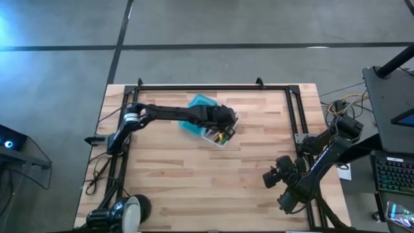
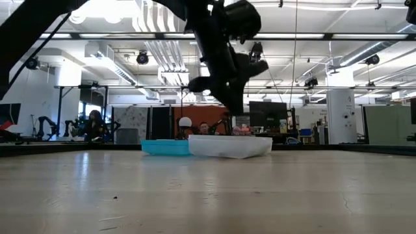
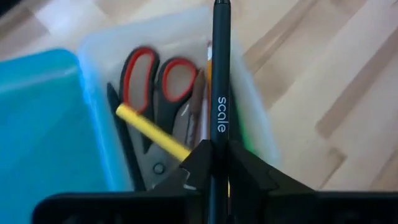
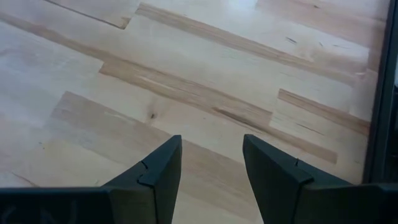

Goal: Pick & place school supplies into a supply box
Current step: Put the black pen into the blue supply box, then close the blue supply box

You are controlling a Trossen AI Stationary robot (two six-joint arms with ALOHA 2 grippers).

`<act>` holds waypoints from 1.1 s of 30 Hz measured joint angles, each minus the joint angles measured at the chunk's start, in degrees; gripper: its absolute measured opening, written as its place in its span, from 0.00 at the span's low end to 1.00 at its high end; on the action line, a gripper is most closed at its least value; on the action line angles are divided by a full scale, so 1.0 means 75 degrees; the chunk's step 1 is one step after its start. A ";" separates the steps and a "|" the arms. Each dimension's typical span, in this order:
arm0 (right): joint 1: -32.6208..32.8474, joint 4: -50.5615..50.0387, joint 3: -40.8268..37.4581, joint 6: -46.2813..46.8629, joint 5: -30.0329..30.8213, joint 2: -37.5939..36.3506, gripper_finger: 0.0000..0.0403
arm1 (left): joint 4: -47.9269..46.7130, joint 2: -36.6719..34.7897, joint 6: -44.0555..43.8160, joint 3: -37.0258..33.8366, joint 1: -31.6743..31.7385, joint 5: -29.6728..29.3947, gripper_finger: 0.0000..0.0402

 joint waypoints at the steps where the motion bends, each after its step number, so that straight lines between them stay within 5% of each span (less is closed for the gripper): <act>1: 0.0000 0.0016 0.0000 0.0000 0.0000 0.0000 0.41 | -0.0090 0.0015 0.0003 -0.0074 -0.0001 -0.0062 0.10; 7: -0.0003 0.0098 0.0000 -0.0061 0.0000 -0.0003 0.41 | -0.0797 0.0069 -0.0305 -0.0651 0.0015 -0.0387 0.25; 14: -0.0276 0.0565 0.0002 -0.0519 0.0003 -0.0087 0.41 | -0.0955 -0.0790 -0.0395 -0.0711 -0.0213 -0.1260 0.29; 21: -0.1776 0.2330 0.0003 -0.3060 0.0149 -0.0378 0.40 | -0.0854 -0.2499 -0.0549 -0.1650 0.0156 -0.1878 0.29; 28: -0.3472 0.2850 -0.0015 -0.5013 0.0533 -0.1227 0.26 | 0.0809 -0.4085 -0.1341 -0.4414 0.1819 -0.0854 0.29; 33: -0.4977 0.3984 -0.0209 -0.6803 -0.0223 -0.1742 0.07 | 0.2654 -0.4749 -0.1658 -0.6361 0.3215 0.0685 0.29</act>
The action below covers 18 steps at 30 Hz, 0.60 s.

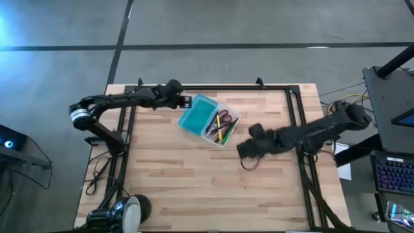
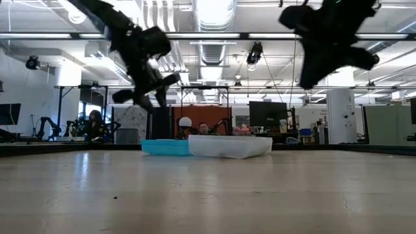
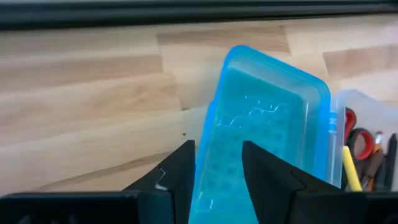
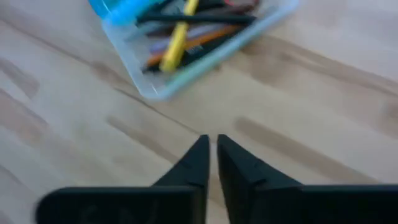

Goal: Pick & place school supplies into a supply box
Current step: Close the blue supply box

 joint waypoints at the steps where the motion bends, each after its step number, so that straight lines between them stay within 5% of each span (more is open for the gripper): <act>1: -0.0341 0.0381 -0.0082 -0.0346 -0.0213 -0.0030 0.04 | 0.0343 -0.0074 -0.0024 -0.0307 0.0208 0.0242 0.29; 8: -0.2035 0.1515 -0.0538 -0.0897 -0.1144 0.0091 0.03 | 0.1270 -0.0028 -0.0035 -0.1087 0.0771 0.0546 0.29; 18: -0.2896 0.2209 -0.0728 -0.1110 -0.2147 0.0488 0.03 | 0.0816 0.1246 0.0910 -0.0633 0.1086 0.1622 0.21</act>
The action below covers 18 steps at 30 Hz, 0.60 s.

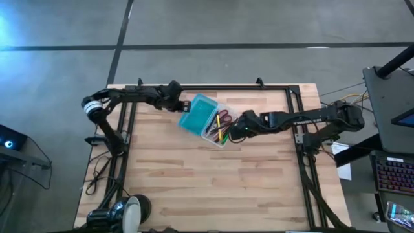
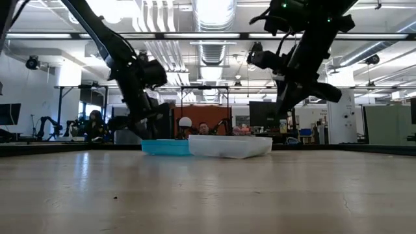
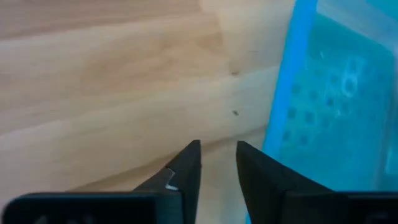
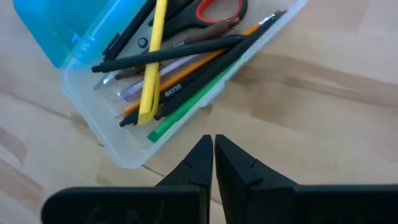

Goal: Pick & place school supplies into a supply box
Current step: Close the blue supply box

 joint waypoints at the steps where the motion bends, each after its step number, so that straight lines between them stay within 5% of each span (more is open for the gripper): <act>1: -0.0046 0.0049 0.0011 -0.0093 -0.0027 0.0052 0.03 | -0.0051 0.0107 0.0058 0.0112 0.0000 0.0126 0.19; 7: -0.0355 0.0198 -0.0042 -0.0782 -0.0411 0.0304 0.03 | -0.0575 0.0548 0.0265 0.0688 -0.0020 0.0221 0.02; 18: -0.0527 0.0809 -0.0489 -0.1033 -0.0714 0.0565 0.03 | -0.0964 0.0659 0.0556 0.0793 -0.0012 -0.0068 0.00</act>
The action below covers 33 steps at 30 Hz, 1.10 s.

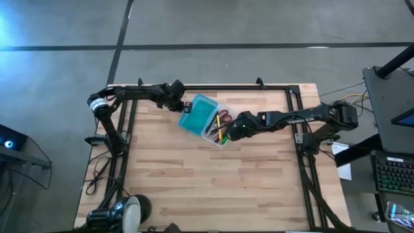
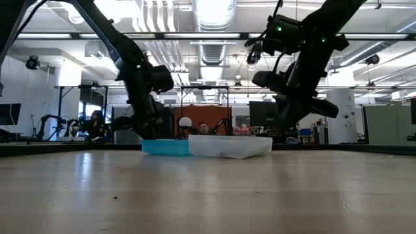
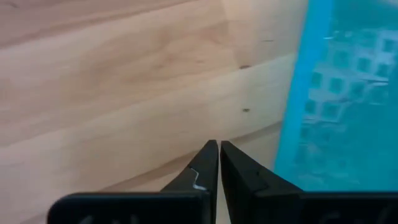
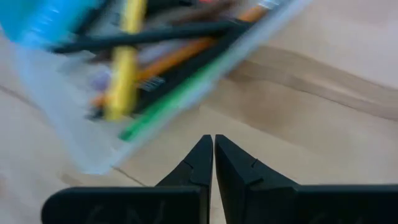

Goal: Pick & place school supplies into a supply box
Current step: Close the blue supply box

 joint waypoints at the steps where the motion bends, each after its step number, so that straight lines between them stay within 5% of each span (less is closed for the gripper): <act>1: -0.0027 0.0254 -0.0013 -0.0002 -0.0060 0.0024 0.03 | -0.0039 0.0000 0.0044 0.0000 0.0013 -0.0093 0.00; 18: -0.0187 0.0740 -0.0057 -0.0205 -0.0341 0.0912 0.03 | 0.0252 0.0306 0.0282 0.0111 0.0043 0.0448 0.00; 33: -0.0464 0.0837 -0.0060 -0.0386 -0.0335 0.1013 0.03 | 0.0273 0.0189 0.0240 0.1473 0.0015 0.1487 0.00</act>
